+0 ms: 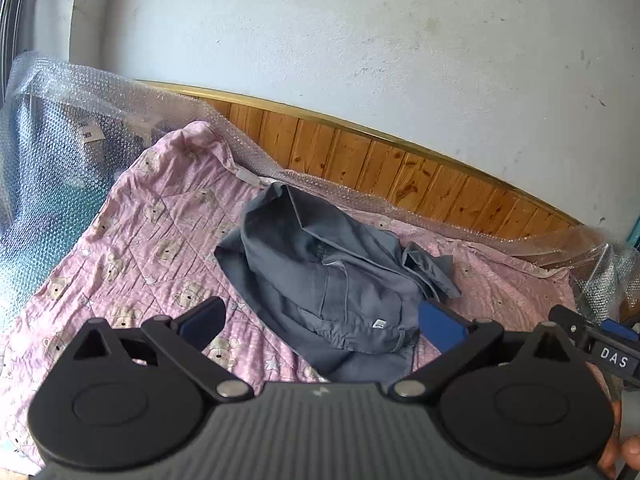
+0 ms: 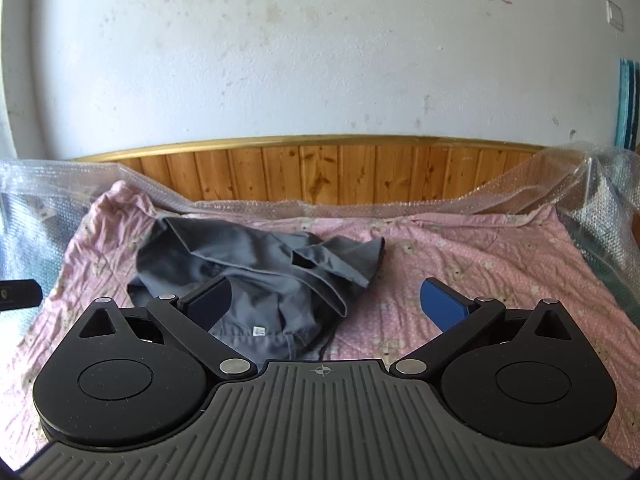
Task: Fold clothes
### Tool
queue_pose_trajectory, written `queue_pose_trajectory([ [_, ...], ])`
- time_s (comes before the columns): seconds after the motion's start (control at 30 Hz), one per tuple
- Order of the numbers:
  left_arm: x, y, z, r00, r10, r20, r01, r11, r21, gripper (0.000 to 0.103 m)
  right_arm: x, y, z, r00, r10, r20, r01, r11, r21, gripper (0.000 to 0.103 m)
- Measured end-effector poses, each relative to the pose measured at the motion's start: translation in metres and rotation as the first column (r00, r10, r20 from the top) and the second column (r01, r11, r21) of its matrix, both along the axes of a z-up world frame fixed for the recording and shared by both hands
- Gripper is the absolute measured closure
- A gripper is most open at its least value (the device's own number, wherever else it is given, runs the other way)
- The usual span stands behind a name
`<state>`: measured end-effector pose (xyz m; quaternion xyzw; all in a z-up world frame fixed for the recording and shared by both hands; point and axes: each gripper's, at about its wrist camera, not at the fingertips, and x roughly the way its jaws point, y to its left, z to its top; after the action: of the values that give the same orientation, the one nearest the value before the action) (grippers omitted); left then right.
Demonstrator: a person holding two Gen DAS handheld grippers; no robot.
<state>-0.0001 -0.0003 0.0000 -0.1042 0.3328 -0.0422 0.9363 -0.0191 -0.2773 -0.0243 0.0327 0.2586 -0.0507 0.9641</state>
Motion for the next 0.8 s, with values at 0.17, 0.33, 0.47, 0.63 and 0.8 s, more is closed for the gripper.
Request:
queue_pose_trajectory([
  [0.17,-0.001,-0.002,0.0,1.0,-0.017,0.024,0.016,0.997,0.069,0.0,0.003,0.007,-0.001,1.0,0.007,0.007,-0.007,1.0,-0.024,0.001],
  [0.33,0.005,-0.005,0.002,0.999,-0.035,0.032,0.03,0.991,0.13,0.0,0.008,0.019,-0.009,0.999,0.031,-0.008,-0.031,0.998,-0.055,0.001],
  [0.47,0.015,-0.008,0.008,0.999,-0.049,0.017,0.047,0.991,0.124,0.0,0.01,0.028,-0.01,0.999,0.041,-0.02,-0.043,0.996,-0.081,0.001],
  [0.63,0.019,-0.013,0.012,0.998,-0.061,0.02,0.057,0.987,0.153,0.0,0.01,0.028,-0.012,0.998,0.055,-0.03,-0.058,0.996,-0.074,0.001],
  [0.8,0.02,-0.021,0.015,0.997,-0.075,0.011,0.072,0.983,0.168,0.0,0.005,0.027,-0.011,0.998,0.059,-0.016,-0.059,0.996,-0.065,0.001],
])
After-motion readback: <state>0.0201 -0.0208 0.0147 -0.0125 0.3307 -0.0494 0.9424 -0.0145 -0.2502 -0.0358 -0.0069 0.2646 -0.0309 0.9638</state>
